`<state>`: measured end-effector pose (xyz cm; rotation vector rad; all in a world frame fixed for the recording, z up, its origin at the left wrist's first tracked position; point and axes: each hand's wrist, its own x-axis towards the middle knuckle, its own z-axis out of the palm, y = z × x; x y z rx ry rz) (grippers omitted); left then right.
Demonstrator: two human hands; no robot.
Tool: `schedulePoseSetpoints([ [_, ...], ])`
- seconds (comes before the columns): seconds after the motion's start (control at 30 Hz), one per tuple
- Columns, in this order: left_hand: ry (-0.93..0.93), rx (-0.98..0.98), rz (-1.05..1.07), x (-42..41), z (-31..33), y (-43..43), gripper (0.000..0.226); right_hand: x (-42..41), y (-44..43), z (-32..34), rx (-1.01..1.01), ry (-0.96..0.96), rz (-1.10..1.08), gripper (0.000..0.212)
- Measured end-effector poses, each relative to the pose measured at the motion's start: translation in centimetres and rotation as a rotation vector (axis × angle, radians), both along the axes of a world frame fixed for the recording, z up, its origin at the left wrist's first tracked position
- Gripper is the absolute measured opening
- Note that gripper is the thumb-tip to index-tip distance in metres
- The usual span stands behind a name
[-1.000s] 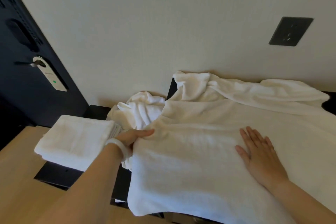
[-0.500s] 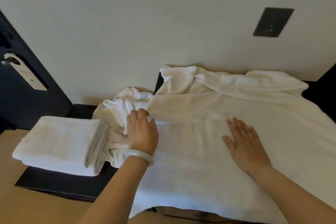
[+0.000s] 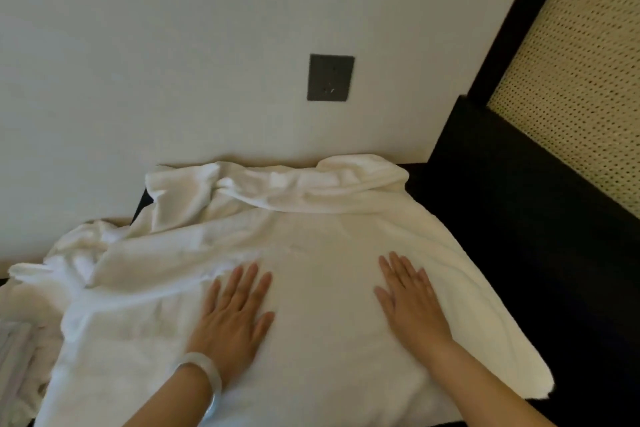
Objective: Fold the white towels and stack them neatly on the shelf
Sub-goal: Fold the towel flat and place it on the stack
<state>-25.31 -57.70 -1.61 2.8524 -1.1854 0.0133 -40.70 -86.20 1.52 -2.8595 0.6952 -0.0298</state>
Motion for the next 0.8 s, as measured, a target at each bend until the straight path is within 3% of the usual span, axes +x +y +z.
schedulePoseSetpoints([
  [0.1,-0.038,-0.051,-0.007,-0.6,0.1,0.3,0.064,-2.5,-2.6,0.2,0.109,0.068,-0.032,0.077],
  [0.17,-0.05,-0.128,0.03,-1.1,0.9,-0.5,0.067,-3.3,-4.9,1.6,0.237,-0.115,-0.126,0.053],
  [0.23,-0.055,-0.188,0.028,-1.4,2.0,-2.8,0.071,-3.4,-8.1,2.9,0.192,-0.272,-0.325,0.035],
  [0.33,-0.052,-0.174,-0.035,-1.4,3.4,-8.4,0.073,-2.2,-12.0,4.6,0.231,-0.09,-0.595,0.043],
  [0.43,0.066,-0.057,-0.068,-1.8,3.0,-13.1,0.073,-0.4,-14.5,5.9,0.614,0.026,-0.749,0.058],
  [0.57,0.042,-0.017,-0.115,-2.9,1.1,-14.7,0.058,0.7,-16.4,6.7,0.886,0.123,-0.732,0.046],
  [0.67,-0.053,-0.048,-0.128,-2.6,0.4,-14.6,0.058,0.3,-17.5,6.7,1.035,-0.026,-0.673,0.032],
  [0.73,-0.076,-0.061,-0.146,-2.8,0.3,-14.8,0.056,-0.5,-18.2,6.2,0.913,-0.064,-0.649,0.027],
  [0.8,-0.063,-0.06,-0.177,-3.8,0.3,-15.4,0.058,-1.3,-18.1,5.9,0.602,0.063,-0.635,0.028],
])
